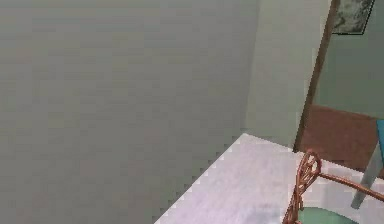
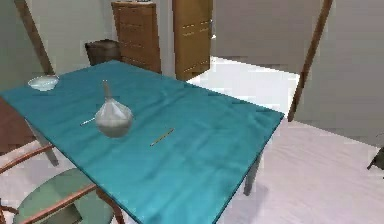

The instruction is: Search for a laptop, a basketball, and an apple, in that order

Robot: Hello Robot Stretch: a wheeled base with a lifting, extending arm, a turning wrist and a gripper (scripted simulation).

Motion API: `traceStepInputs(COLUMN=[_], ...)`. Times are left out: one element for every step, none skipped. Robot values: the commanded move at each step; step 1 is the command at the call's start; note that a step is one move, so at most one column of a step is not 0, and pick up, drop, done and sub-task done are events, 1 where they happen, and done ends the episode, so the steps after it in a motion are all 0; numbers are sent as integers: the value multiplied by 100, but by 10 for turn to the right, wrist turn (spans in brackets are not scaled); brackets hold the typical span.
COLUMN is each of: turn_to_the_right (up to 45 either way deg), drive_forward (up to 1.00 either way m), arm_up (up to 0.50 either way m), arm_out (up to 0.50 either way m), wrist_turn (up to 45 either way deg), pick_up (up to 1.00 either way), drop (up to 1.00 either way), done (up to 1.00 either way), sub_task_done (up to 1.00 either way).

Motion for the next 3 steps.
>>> traceStepInputs(turn_to_the_right=[0,360,0], drive_forward=[70,0,75], arm_up=[0,0,0], arm_out=[0,0,0], wrist_turn=[0,0,0], pick_up=[0,0,0], drop=[0,0,0], done=[0,0,0], sub_task_done=[0,0,0])
